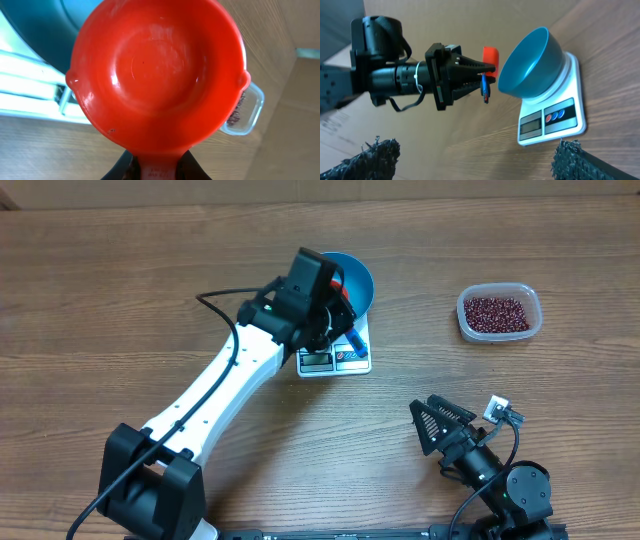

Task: Scoop item into bowl and weigh 150g on scale
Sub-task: 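Lift the red cup with the left gripper toward the scale, then grasp the cup's blue handle with the right gripper beside the left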

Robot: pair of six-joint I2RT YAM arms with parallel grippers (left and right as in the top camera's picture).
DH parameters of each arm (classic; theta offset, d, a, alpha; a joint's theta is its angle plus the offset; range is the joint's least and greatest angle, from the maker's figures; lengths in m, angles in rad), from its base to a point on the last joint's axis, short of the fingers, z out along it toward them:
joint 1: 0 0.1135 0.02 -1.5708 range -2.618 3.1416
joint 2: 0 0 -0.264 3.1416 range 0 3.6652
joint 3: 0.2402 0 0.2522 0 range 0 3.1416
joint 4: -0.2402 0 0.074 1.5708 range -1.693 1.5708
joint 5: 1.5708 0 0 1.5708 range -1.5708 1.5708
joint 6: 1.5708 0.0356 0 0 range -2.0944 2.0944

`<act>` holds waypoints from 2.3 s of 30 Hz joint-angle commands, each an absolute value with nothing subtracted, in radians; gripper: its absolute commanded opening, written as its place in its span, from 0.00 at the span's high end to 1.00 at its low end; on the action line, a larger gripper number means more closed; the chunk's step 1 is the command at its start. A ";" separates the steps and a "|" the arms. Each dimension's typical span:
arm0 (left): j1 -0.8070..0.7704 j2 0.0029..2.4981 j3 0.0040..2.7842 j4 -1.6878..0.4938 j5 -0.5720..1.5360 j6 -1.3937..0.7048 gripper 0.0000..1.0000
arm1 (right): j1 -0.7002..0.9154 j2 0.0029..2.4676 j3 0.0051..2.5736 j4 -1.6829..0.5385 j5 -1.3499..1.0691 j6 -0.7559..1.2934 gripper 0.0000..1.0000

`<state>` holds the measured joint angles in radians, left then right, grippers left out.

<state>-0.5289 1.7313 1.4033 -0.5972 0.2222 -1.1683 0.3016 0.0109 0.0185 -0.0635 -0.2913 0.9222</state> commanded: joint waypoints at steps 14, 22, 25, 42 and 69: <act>-0.564 1.737 1.428 -0.594 0.439 -1.389 0.96 | 0.297 0.003 0.009 0.007 -0.316 0.913 0.00; -0.564 1.737 1.427 -0.595 0.439 -1.404 0.96 | 0.297 0.042 0.037 0.006 -0.315 0.853 0.00; -0.564 1.737 1.428 -0.594 0.439 -1.404 0.96 | 0.297 0.112 0.062 0.008 -0.315 0.813 0.02; -0.564 1.737 1.427 -0.594 0.435 -1.403 0.96 | 0.309 0.781 0.419 0.065 -0.387 0.535 0.14; -0.564 1.737 1.427 -0.609 0.439 -1.414 0.96 | 0.348 1.156 0.464 0.418 -0.434 0.530 0.50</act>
<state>-0.5568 1.7313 1.4033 -0.6060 0.4309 -1.4078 0.3428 1.1549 0.4374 0.4084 -0.4225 0.5304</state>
